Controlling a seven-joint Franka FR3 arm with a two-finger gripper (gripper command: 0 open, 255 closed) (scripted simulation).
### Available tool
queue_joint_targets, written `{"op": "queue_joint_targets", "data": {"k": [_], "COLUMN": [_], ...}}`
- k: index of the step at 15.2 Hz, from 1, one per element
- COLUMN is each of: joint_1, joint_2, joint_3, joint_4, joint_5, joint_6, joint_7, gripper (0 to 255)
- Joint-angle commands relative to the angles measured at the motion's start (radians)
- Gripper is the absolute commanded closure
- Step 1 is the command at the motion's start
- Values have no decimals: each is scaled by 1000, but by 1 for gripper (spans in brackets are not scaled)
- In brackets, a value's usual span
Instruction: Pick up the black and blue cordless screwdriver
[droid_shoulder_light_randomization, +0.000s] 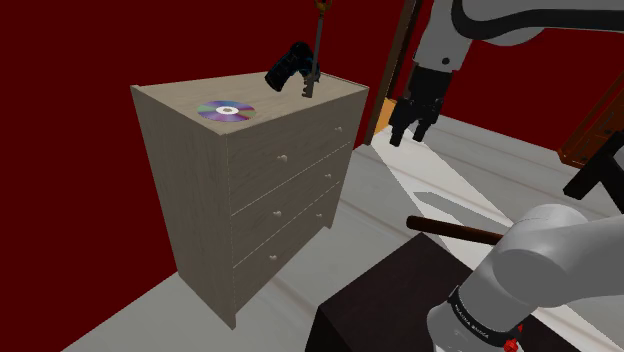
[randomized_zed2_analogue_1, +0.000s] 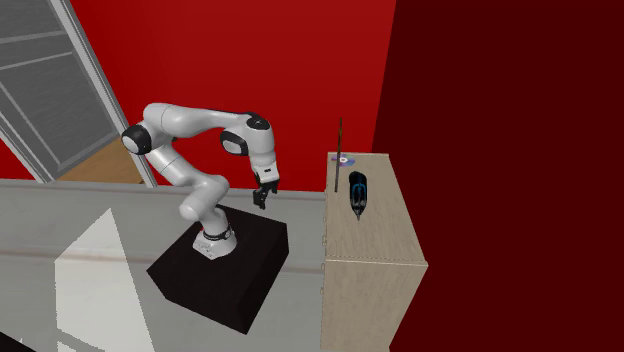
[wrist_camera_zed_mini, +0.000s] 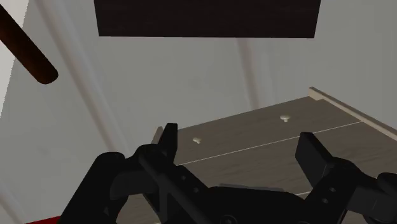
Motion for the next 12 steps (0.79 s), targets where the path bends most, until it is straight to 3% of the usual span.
{"op": "queue_joint_targets", "data": {"k": [1,12], "joint_1": [0,-43], "joint_2": [0,331], "joint_3": [0,135], "joint_4": [0,365], "joint_5": [0,136], "joint_6": [0,29], "joint_7": [0,427], "gripper": [0,0]}}
